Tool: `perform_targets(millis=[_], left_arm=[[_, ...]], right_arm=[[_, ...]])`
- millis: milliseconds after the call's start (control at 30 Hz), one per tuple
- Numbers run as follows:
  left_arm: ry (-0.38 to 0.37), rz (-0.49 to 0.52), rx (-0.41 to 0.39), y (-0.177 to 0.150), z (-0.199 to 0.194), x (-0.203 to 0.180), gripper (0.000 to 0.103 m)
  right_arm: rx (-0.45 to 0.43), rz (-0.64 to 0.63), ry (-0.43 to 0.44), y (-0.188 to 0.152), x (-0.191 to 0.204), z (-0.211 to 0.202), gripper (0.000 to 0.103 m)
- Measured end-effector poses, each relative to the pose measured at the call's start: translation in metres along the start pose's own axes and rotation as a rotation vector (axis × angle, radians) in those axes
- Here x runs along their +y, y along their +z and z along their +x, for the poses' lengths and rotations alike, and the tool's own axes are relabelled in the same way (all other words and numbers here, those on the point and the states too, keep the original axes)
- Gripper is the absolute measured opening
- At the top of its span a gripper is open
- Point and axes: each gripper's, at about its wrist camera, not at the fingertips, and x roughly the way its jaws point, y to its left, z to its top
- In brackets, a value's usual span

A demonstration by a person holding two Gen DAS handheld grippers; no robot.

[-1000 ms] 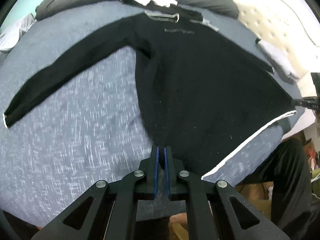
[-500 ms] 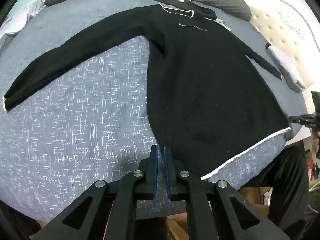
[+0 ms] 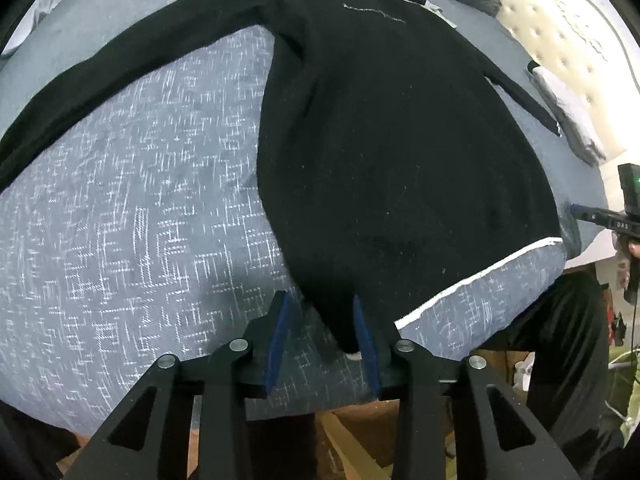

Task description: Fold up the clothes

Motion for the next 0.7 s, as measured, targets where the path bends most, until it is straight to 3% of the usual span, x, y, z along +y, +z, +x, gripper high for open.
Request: perform_targets(millis=[167,233,267,300,400,700], left_arm=[[0.001,0.009,0.005,-0.001,0.003,-0.003,0.035],[0.002,0.013,0.008,-0.001,0.005,-0.004,0.024],[0.002,0.015,0.009,-0.001,0.005,-0.005,0.011],[0.002,0.017,0.01,-0.001,0.006,-0.005,0.008],[0.003,0.022,0.013,-0.002,0.008,-0.007,0.005],[-0.004,0.001,-0.029,-0.005,-0.017,0.013,0.004]], right_arm=[[0.003,0.011,0.019,0.004,0.004,0.002,0.036],[0.009,0.007,0.021,0.004,0.008,0.004,0.036],[0.011,0.003,0.018,0.004,0.011,0.005,0.036],[0.016,0.002,0.016,0.005,0.012,0.007,0.037],[0.042,0.007,0.007,0.005,0.014,0.014,0.044],[0.066,0.031,0.022,0.003,0.017,0.031,0.044]])
